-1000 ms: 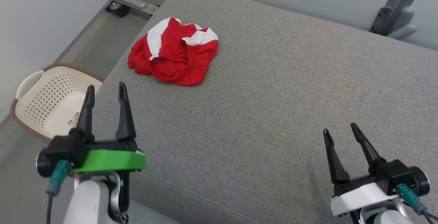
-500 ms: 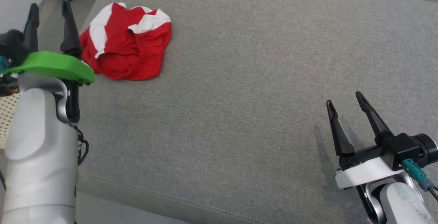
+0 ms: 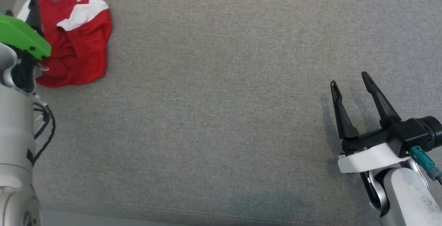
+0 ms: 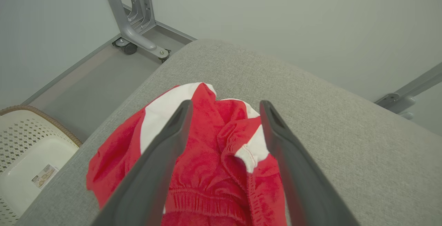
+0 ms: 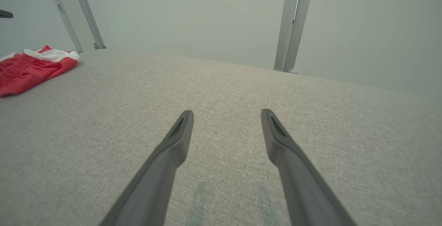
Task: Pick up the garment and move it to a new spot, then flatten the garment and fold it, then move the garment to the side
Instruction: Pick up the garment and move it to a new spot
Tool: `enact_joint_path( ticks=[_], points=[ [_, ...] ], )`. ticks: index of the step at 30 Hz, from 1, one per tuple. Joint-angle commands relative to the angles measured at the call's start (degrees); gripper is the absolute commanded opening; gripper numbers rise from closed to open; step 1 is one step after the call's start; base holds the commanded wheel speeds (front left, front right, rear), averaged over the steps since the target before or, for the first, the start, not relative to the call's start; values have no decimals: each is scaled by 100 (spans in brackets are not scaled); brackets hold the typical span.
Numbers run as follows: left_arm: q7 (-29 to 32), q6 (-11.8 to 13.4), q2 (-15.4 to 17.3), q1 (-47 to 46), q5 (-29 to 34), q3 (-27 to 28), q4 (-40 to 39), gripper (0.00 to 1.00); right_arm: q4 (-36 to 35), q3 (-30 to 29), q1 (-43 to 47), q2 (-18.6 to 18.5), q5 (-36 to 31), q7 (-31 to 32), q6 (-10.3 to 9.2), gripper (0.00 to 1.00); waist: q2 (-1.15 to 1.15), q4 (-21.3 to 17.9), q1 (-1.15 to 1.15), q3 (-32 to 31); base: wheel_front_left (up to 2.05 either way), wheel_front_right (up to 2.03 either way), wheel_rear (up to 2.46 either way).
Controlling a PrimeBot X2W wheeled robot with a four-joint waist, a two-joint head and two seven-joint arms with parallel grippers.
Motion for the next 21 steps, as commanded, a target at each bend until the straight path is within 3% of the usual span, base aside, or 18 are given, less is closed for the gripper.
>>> enact_joint_path(
  ticks=[1, 10, 21],
  points=[
    [26, -18, 150, -112, -22, -4, 76, 100, -38, 6, -109, 2, -19, -23, -8, 100, 0, -339, -1, 334, 0, 0, 0],
    [-101, -4, 376, -96, 123, -234, 701, 100, -110, -78, -273, 53, -29, -22, -8, 100, 0, -608, -1, 656, 0, 0, 0],
    [-42, -7, 170, 182, 89, -400, 981, 100, -106, -100, -416, 8, -76, -23, -8, 100, 0, -574, -1, 862, 0, 0, 0]
  ],
)
